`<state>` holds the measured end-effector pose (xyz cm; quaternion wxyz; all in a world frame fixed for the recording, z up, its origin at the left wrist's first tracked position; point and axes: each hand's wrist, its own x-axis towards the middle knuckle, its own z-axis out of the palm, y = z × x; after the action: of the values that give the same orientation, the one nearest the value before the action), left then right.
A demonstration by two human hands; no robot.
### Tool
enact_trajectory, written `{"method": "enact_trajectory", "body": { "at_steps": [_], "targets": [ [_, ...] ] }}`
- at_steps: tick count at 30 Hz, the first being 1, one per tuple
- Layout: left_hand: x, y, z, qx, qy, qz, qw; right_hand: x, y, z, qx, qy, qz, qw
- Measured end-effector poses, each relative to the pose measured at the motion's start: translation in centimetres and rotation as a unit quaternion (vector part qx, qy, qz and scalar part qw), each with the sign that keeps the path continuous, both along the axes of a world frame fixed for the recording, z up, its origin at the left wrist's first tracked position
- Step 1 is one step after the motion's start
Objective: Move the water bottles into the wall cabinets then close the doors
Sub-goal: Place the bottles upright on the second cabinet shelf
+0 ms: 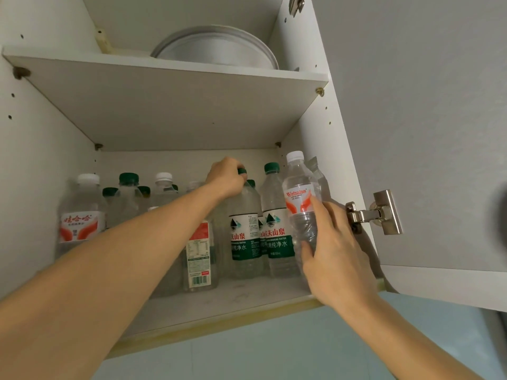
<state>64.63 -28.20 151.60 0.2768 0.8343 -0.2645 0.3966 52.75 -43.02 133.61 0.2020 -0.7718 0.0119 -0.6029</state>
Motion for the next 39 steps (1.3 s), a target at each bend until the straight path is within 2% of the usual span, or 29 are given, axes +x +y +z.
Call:
{"method": "enact_trajectory", "body": {
  "at_steps": [3,9,14,22,30,36,39],
  "targets": [
    [-1.1,0.4,0.4,0.049,-0.017,0.034,0.998,-0.1,0.1,0.1,-0.001,0.004,0.005,1.0],
    [-1.6,1.5,0.8,0.077,0.002,0.088,0.993,-0.4,0.2,0.3,0.004,0.025,0.003,1.0],
    [-2.0,2.4,1.6,0.142,-0.024,0.179,0.973,-0.6,0.2,0.6,0.017,0.077,-0.002,0.997],
    [-1.1,3.5,1.1,0.146,-0.015,0.159,0.976,-0.8,0.4,0.9,0.044,0.13,0.01,0.99],
    [0.3,3.1,0.2,0.09,-0.043,0.125,0.987,-0.3,0.3,1.2,0.074,0.161,0.018,0.984],
    [0.0,3.6,0.8,0.129,-0.021,0.134,0.982,-0.2,0.0,1.7,0.085,0.18,0.028,0.98],
    [-0.8,4.4,0.3,0.2,-0.063,0.144,0.967,-0.2,-0.1,1.7,0.084,0.184,0.03,0.979]
  ]
}}
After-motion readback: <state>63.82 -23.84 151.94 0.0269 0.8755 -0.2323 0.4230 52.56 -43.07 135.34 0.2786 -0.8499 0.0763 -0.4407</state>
